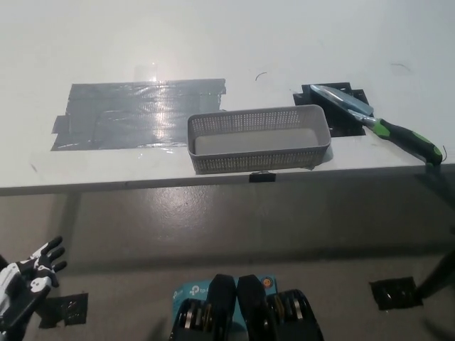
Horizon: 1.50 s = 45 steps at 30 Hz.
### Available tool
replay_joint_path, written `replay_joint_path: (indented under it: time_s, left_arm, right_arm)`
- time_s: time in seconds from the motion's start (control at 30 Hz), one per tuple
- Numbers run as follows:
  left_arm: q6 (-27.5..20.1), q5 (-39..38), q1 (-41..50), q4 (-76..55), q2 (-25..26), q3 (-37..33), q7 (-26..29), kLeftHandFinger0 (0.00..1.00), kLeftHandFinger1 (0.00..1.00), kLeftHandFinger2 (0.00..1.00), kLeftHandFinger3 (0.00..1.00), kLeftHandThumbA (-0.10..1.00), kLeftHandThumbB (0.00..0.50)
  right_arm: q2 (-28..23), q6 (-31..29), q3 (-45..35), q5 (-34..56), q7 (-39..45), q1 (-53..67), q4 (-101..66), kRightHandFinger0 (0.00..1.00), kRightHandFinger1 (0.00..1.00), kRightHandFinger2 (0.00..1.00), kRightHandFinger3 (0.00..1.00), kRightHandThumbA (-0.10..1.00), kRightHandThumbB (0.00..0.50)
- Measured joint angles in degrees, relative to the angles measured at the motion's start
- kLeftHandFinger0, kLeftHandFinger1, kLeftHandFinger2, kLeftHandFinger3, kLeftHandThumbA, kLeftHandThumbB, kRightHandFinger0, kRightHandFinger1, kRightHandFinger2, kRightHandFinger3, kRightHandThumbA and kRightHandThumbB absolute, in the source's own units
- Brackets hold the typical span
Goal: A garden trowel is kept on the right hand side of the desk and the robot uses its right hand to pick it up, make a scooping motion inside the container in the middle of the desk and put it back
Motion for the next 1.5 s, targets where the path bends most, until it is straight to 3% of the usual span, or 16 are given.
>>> replay_joint_path:
  time_s: [0.37, 0.53, 0.77, 0.9, 1.07, 1.3, 1.5]
  left_arm:
    - [0.89, -0.07, -0.26, -0.01, 0.01, -0.10, -0.35, 1.00, 1.00, 1.00, 1.00, 0.32, 0.052]
    - [1.14, -0.78, -0.60, -1.03, 0.03, -0.27, -1.18, 1.00, 1.00, 1.00, 1.00, 0.34, 0.059]
    - [1.31, -0.87, -0.23, -1.15, 0.06, -0.57, -1.22, 1.00, 1.00, 1.00, 1.00, 0.36, 0.043]
    - [1.33, -0.92, -0.24, -1.18, 0.12, -0.75, -1.60, 1.00, 1.00, 1.00, 1.00, 0.36, 0.034]
    - [1.35, -0.92, -0.39, -1.18, 0.27, -0.98, -2.07, 1.00, 1.00, 1.00, 1.00, 0.39, 0.080]
    - [1.35, -0.90, -0.43, -1.41, 0.33, -1.51, -2.50, 1.00, 1.00, 1.00, 1.00, 0.38, 0.061]
    - [1.26, -0.83, -0.44, -1.45, 0.86, -2.20, -3.06, 1.00, 1.00, 1.00, 1.00, 0.40, 0.073]
  right_arm:
    - [-1.08, 6.60, 10.27, -8.08, 3.67, -28.23, 5.52, 1.00, 1.00, 1.00, 1.00, 1.00, 0.500]
    - [0.56, 7.45, 15.07, -9.73, 5.22, -37.23, 17.50, 1.00, 1.00, 1.00, 1.00, 1.00, 0.460]
    - [2.62, 7.08, 19.35, -10.40, 6.29, -38.54, 33.70, 1.00, 1.00, 1.00, 1.00, 1.00, 0.477]
    - [3.41, 6.83, 20.73, -10.84, 6.36, -38.68, 41.27, 1.00, 1.00, 1.00, 1.00, 1.00, 0.453]
    - [3.68, 6.18, 21.58, -11.27, 6.34, -39.43, 49.02, 1.00, 1.00, 1.00, 1.00, 1.00, 0.468]
    - [3.46, 5.06, 22.14, -12.18, 6.30, -41.21, 56.80, 1.00, 1.00, 1.00, 1.00, 1.00, 0.426]
    - [3.02, 4.08, 22.11, -12.23, 6.23, -41.66, 60.66, 1.00, 1.00, 1.00, 1.00, 1.00, 0.422]
